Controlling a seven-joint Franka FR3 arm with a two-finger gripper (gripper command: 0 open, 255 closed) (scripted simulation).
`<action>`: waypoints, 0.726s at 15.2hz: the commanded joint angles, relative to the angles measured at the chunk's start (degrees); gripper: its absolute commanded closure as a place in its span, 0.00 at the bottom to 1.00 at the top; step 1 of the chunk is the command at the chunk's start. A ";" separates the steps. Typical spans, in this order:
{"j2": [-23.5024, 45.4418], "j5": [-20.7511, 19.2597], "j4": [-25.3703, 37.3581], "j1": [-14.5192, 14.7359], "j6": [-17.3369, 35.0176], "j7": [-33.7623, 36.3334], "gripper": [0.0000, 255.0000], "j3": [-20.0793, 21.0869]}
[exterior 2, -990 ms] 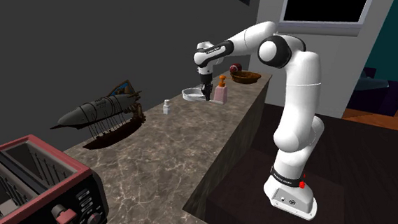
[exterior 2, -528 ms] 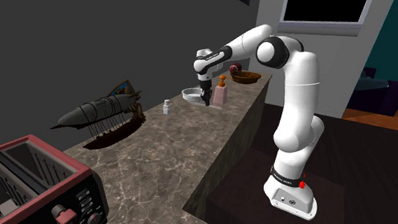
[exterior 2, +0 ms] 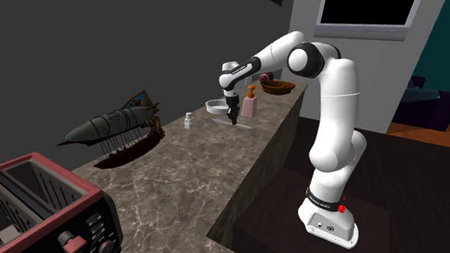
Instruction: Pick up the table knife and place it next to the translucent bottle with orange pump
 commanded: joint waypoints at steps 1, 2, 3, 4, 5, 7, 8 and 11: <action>0.00 0.00 -0.07 0.00 0.10 0.01 1.00 0.00; 0.00 0.00 -0.07 0.00 0.10 0.01 1.00 0.00; 0.00 0.00 -0.07 0.00 0.10 0.01 1.00 0.00; 0.00 0.00 -0.07 0.00 0.10 0.01 1.00 0.00; 0.00 0.00 -0.07 0.00 0.09 0.01 1.00 0.00; 0.00 0.00 -0.07 0.00 0.09 0.01 0.00 0.00; 0.00 0.00 -0.07 0.00 0.09 0.01 0.00 0.00; 0.00 0.00 -0.07 0.00 0.09 0.01 0.00 0.00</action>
